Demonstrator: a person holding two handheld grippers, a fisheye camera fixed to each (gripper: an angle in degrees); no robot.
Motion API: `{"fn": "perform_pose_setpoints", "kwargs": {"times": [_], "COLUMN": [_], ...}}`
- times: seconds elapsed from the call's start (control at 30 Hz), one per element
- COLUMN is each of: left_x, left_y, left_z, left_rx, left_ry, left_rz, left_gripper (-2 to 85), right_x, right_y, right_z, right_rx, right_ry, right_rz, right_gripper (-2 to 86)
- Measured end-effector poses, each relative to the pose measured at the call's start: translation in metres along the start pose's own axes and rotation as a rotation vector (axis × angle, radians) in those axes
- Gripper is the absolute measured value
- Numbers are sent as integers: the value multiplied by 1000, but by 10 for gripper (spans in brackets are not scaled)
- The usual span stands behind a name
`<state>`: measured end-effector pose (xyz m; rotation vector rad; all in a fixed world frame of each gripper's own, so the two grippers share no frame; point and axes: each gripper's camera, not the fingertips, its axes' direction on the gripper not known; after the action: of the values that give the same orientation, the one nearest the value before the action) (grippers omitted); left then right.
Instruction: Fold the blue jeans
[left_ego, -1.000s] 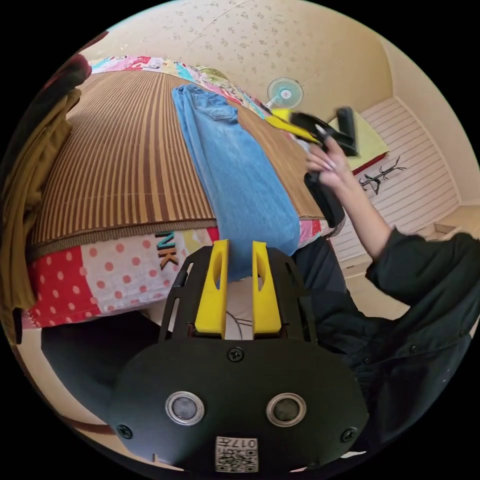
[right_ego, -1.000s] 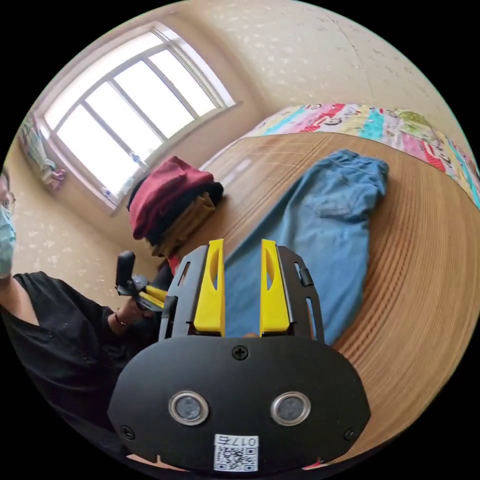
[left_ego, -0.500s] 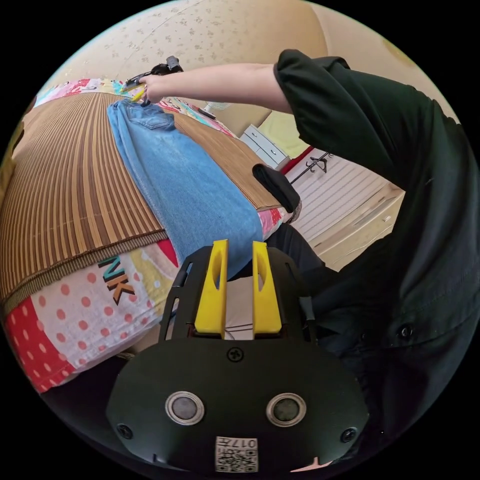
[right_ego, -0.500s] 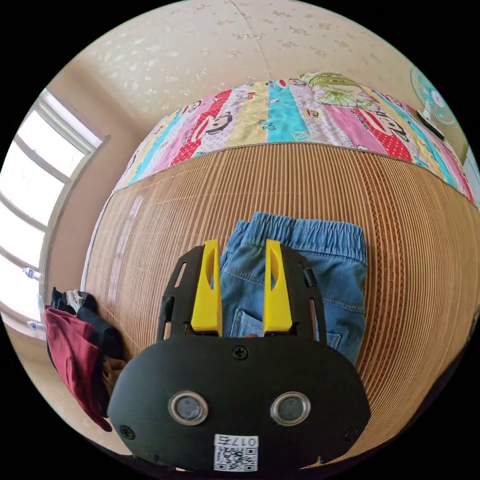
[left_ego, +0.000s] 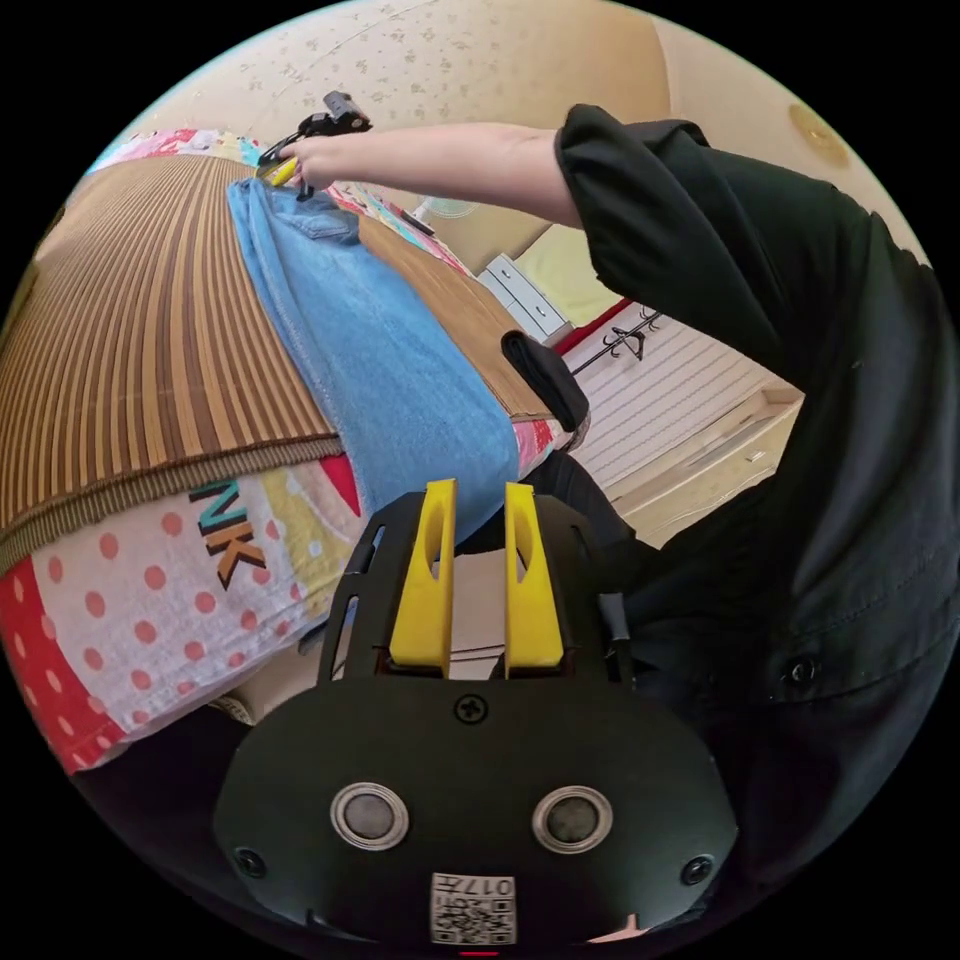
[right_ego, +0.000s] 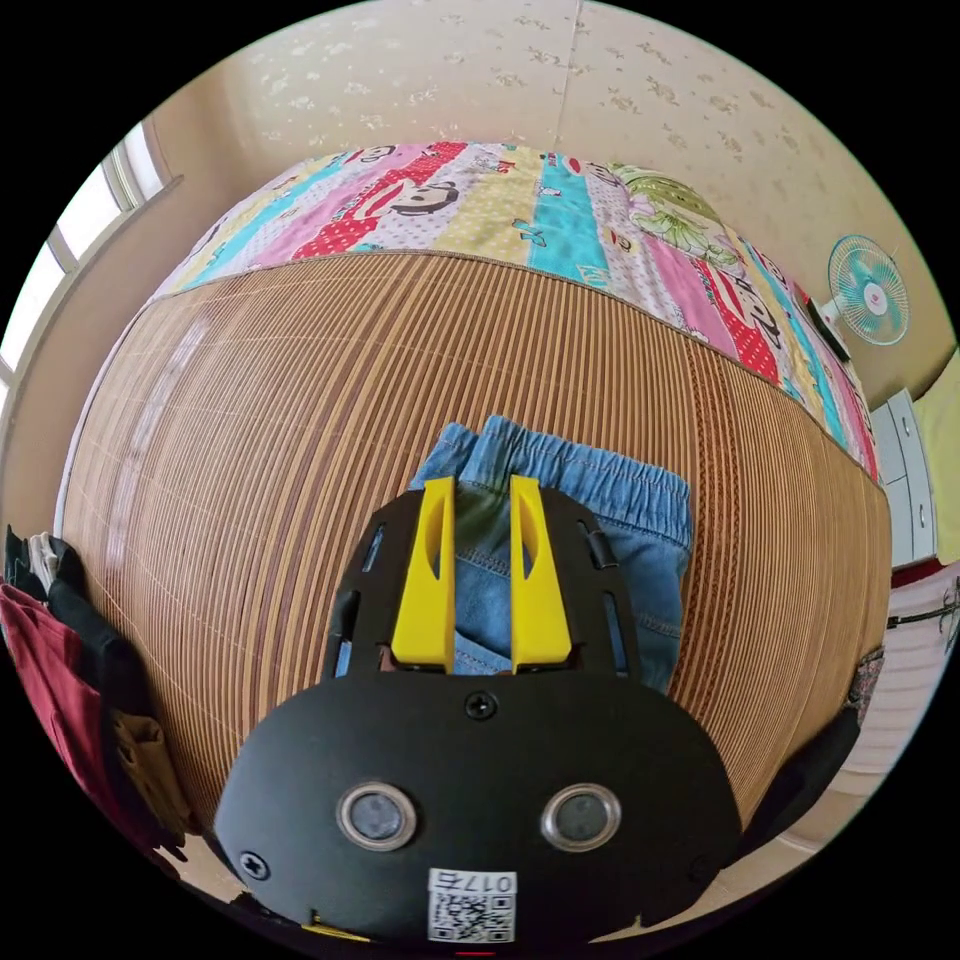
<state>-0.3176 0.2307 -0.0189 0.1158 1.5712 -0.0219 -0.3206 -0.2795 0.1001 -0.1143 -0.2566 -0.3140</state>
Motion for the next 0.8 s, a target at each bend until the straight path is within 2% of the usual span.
{"fn": "perform_pose_setpoints", "kwargs": {"times": [0.17,0.3,0.47,0.57,0.67,0.73,0.8], "left_x": [-7,-12,-18,-22,-24,-28,-28], "left_y": [0,-1,-3,-5,-7,-8,-8], "left_z": [-14,-17,-20,-19,-17,-17,-17], "left_rx": [52,55,70,69,69,77,92], "left_ry": [26,20,25,27,10,1,7], "left_rz": [-10,-26,-39,-49,-59,-78,-78], "left_gripper": [78,79,81,81,82,85,92], "right_x": [-10,-37,-43,-45,-39,-39,-36], "right_y": [7,28,49,54,52,54,54], "right_z": [-18,-45,-63,-62,-44,-35,-32], "right_rx": [36,169,332,385,331,289,216], "right_ry": [28,195,187,119,-29,-167,-180], "right_rz": [1,-73,-9,1,-43,-206,-247], "right_gripper": [43,31,28,30,34,41,50]}}
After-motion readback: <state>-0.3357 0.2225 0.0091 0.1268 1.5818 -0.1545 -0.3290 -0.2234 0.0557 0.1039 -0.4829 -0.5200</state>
